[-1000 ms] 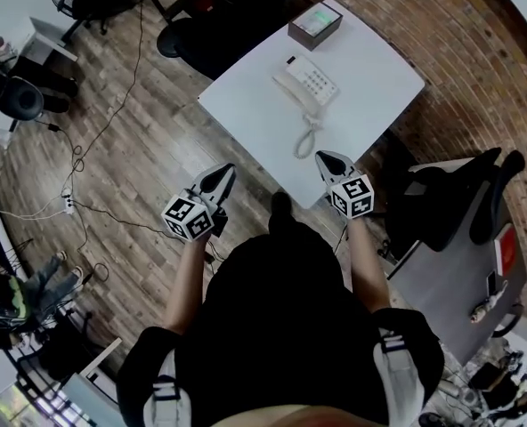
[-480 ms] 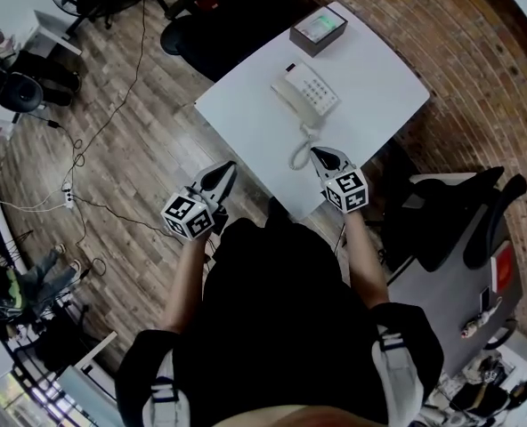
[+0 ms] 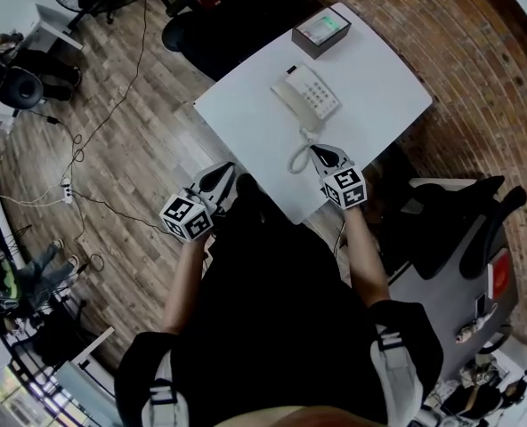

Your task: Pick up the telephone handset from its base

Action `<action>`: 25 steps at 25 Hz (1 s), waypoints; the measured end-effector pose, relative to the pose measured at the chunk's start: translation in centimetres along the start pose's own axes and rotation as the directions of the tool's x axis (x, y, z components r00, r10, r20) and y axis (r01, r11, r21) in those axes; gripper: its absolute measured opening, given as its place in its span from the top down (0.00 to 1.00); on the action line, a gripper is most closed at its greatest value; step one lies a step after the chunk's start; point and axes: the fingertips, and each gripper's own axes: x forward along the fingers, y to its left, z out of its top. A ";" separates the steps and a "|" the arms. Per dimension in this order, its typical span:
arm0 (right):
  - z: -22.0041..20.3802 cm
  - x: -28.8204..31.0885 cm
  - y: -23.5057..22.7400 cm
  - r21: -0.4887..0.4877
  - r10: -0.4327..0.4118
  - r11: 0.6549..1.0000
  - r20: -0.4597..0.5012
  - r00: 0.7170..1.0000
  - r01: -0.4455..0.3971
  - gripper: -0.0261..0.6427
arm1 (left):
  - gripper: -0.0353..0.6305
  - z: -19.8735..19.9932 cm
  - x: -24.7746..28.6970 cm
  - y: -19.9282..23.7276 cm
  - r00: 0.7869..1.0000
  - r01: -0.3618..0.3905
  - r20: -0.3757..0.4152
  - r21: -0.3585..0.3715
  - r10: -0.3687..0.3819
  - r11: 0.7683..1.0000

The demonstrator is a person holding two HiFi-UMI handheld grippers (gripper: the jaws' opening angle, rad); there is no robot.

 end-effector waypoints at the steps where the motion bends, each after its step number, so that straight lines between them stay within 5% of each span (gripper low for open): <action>1: 0.1 0.2 -0.1 -0.002 0.000 1.000 -0.001 1.000 0.000 0.96 | 0.92 -0.1 0.0 0.2 1.000 -0.002 -0.004 -0.004 0.002 1.000; 25: 3.4 7.0 -5.0 -0.019 -0.121 0.993 -0.063 0.991 0.120 0.96 | 0.92 3.8 7.6 7.7 0.981 0.138 -0.136 -0.011 -0.139 0.990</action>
